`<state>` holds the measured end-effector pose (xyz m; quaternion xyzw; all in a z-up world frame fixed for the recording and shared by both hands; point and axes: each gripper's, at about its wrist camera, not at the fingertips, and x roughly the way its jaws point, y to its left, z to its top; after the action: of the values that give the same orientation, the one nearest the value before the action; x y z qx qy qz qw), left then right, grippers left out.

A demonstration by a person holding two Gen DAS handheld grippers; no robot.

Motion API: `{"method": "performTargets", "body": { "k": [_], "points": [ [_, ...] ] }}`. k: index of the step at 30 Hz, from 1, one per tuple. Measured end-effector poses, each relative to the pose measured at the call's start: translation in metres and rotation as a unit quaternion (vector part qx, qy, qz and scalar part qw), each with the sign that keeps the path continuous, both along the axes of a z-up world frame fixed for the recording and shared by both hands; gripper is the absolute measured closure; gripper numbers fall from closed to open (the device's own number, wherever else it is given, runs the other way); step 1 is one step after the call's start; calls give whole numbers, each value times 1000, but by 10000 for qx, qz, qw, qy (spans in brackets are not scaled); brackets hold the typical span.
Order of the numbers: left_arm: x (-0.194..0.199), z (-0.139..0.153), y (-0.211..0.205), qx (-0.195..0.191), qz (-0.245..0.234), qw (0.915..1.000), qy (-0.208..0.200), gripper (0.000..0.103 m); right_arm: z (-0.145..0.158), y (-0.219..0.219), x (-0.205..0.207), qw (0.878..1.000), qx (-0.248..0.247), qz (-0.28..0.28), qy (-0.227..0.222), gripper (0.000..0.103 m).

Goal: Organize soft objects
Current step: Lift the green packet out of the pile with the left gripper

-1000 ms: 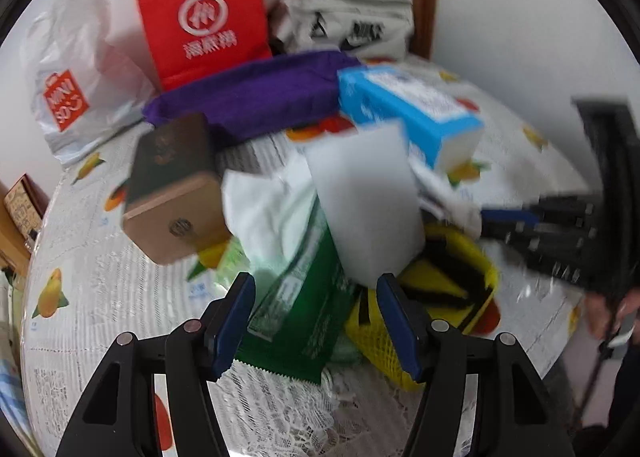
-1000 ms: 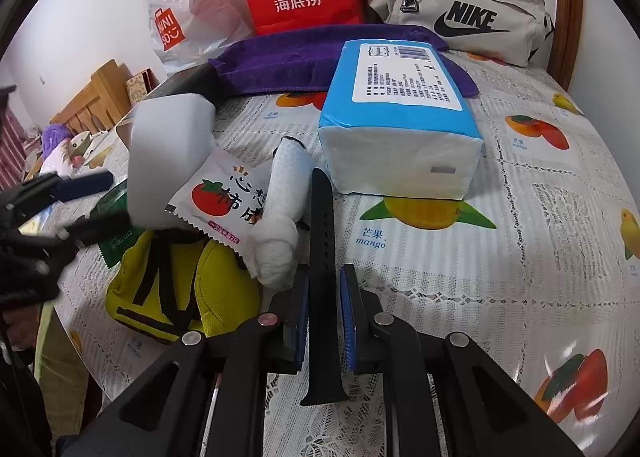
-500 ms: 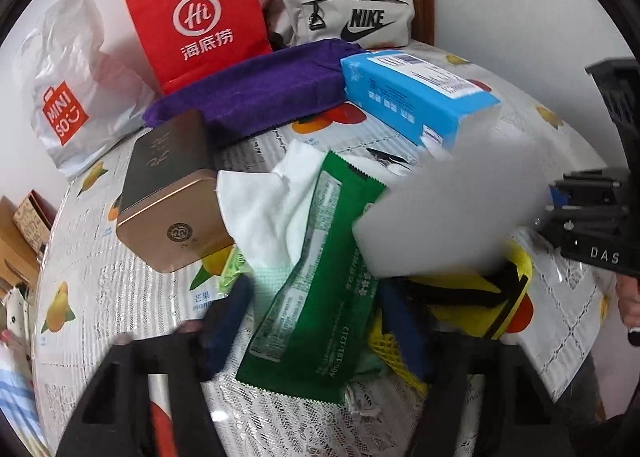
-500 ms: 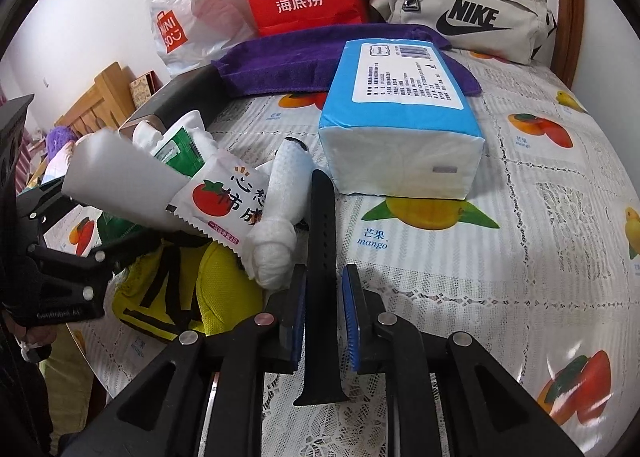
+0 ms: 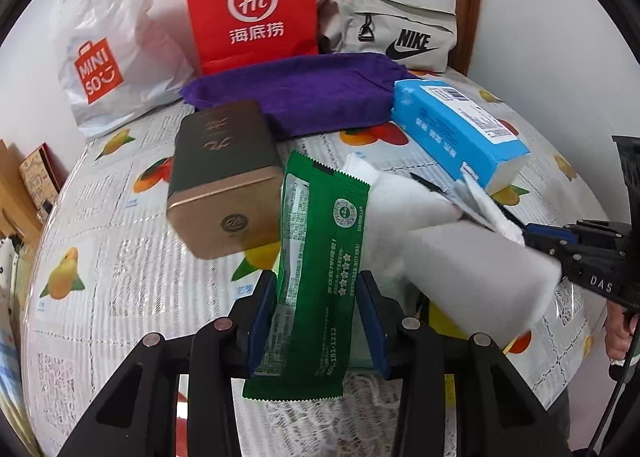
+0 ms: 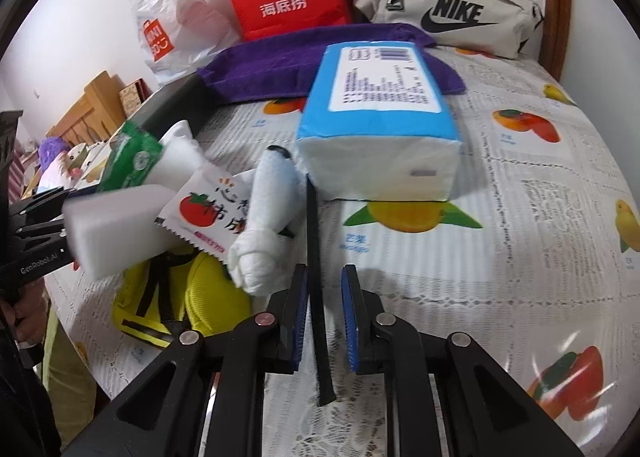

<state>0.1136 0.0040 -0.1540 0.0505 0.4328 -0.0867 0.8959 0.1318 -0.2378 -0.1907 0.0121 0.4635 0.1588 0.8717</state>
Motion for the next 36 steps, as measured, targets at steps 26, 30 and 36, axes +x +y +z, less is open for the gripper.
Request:
{"method": "performTargets", "body": {
  "k": [26, 30, 36],
  "points": [
    [-12, 7, 31, -501, 449, 9977, 17, 70, 14, -5, -12, 9998, -60, -33, -185, 99],
    [-13, 8, 41, -600, 662, 9960, 33, 70, 19, -8, -15, 9997, -35, -46, -216, 101],
    [-16, 16, 47, -615, 778, 9951, -20, 70, 23, -7, -16, 9998, -95, 34, -192, 99]
  ]
}}
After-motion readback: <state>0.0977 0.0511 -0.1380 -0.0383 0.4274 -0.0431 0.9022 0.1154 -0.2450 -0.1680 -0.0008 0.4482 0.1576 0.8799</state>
